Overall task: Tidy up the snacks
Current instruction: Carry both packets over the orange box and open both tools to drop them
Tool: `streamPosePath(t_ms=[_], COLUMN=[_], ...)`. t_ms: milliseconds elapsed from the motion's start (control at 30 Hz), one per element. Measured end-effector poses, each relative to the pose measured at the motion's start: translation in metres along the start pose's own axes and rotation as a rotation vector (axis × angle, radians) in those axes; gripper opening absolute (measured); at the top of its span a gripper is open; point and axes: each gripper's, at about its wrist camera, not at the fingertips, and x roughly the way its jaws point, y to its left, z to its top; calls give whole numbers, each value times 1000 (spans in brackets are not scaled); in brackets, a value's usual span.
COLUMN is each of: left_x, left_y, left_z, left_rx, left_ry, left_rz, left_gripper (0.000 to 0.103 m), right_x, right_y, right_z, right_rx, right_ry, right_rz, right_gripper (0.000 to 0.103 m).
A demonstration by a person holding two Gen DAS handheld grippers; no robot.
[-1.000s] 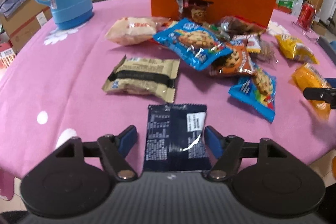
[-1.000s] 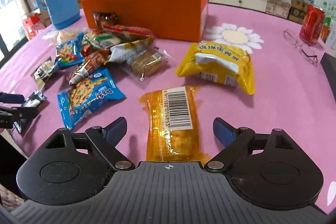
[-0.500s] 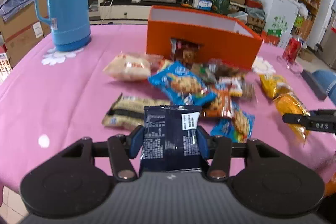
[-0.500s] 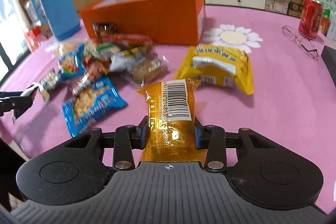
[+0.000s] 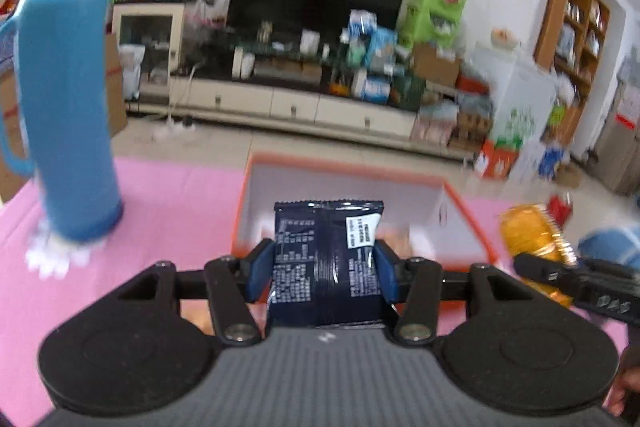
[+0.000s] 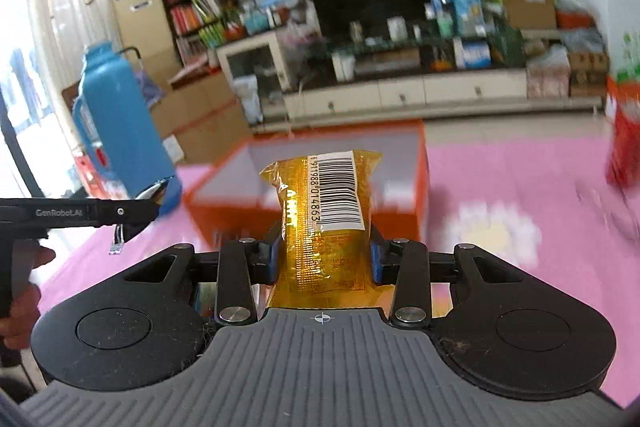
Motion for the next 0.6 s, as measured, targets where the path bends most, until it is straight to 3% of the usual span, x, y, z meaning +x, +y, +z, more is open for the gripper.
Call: streamPosePath(t_ms=[167, 400, 467, 500, 533, 600], left_x=[55, 119, 131, 133, 134, 130], left_y=[-9, 0, -1, -1, -2, 0], left_z=[31, 25, 26, 25, 24, 25], left_rx=[-11, -116, -114, -118, -122, -131], left_ry=[-28, 29, 45, 46, 47, 39], left_rz=[2, 3, -10, -3, 8, 18], left_gripper=[52, 52, 53, 59, 68, 68], right_x=[71, 151, 163, 168, 172, 174], right_y=[7, 5, -2, -4, -6, -9], right_z=[47, 53, 53, 52, 51, 50], right_rx=[-18, -28, 25, 36, 38, 54], right_ry=[-55, 3, 6, 20, 33, 29], right_rz=[-18, -100, -103, -93, -100, -140], right_gripper=[19, 19, 20, 24, 41, 69])
